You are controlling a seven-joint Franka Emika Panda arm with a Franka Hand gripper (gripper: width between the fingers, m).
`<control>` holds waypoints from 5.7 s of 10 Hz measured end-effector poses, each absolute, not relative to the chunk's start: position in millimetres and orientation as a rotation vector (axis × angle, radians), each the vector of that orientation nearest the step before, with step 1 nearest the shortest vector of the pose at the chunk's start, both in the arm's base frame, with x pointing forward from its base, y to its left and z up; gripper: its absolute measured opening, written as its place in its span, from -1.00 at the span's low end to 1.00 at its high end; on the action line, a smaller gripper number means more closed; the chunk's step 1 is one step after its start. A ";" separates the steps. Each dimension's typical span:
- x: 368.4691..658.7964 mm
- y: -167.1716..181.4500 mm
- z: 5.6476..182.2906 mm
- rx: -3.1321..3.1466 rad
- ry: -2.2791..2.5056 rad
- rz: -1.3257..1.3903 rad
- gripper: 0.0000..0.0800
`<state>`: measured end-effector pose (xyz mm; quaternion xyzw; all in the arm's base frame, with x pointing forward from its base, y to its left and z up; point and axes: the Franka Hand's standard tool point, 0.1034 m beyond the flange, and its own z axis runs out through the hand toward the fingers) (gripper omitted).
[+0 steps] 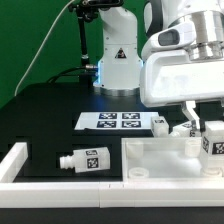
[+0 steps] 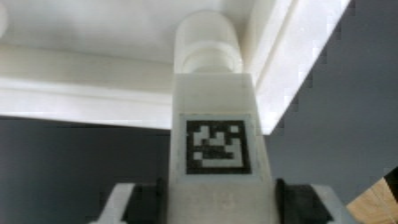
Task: Assemble one leg
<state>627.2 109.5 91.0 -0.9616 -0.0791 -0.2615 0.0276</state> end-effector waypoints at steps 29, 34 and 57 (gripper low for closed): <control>646.5 111.3 78.4 -2.966 0.909 0.063 -0.29; 646.8 107.3 78.2 -2.553 1.681 0.119 -0.29; 647.1 107.9 80.0 -2.839 1.134 0.033 -0.27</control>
Offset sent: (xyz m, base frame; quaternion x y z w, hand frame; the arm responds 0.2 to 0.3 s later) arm 0.0000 0.0000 0.0000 0.0000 0.0000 0.0000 1.0000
